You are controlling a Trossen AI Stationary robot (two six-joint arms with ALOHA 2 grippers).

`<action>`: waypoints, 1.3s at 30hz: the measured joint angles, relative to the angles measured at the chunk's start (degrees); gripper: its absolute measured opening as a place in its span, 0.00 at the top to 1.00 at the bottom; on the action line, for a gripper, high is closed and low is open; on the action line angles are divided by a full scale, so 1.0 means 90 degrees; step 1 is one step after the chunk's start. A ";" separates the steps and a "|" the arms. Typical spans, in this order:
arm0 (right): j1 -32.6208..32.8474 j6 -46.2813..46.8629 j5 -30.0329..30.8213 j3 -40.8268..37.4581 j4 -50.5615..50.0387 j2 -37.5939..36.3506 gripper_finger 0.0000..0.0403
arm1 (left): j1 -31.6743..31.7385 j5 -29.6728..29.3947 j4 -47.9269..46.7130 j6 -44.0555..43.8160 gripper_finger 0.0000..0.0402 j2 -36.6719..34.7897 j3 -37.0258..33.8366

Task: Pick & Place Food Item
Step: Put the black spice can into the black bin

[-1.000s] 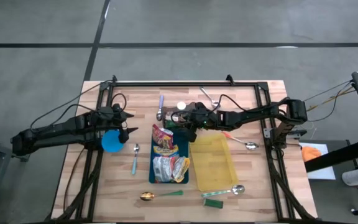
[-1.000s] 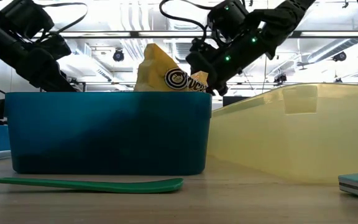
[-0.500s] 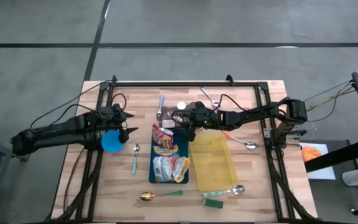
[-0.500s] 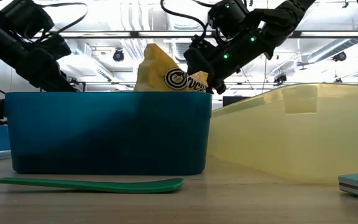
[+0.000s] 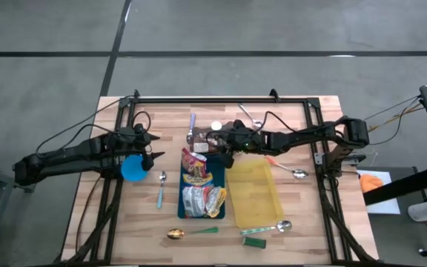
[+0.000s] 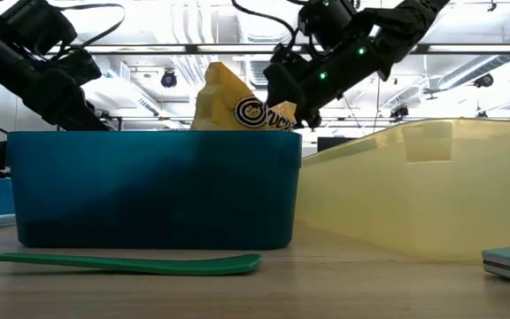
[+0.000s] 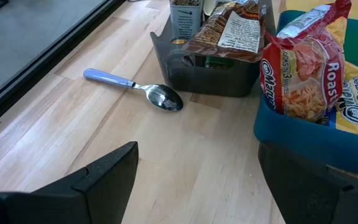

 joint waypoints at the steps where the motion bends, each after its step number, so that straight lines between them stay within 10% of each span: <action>1: 0.0017 -0.0002 0.0002 0.0000 0.0000 -0.0064 0.50 | 0.0000 0.0000 0.0000 0.0000 0.16 0.0002 0.0000; 39: 0.0395 -0.0731 0.1908 -0.0012 -0.2064 -0.0893 0.50 | -0.0002 0.0000 0.0000 0.0000 0.16 -0.0001 0.0000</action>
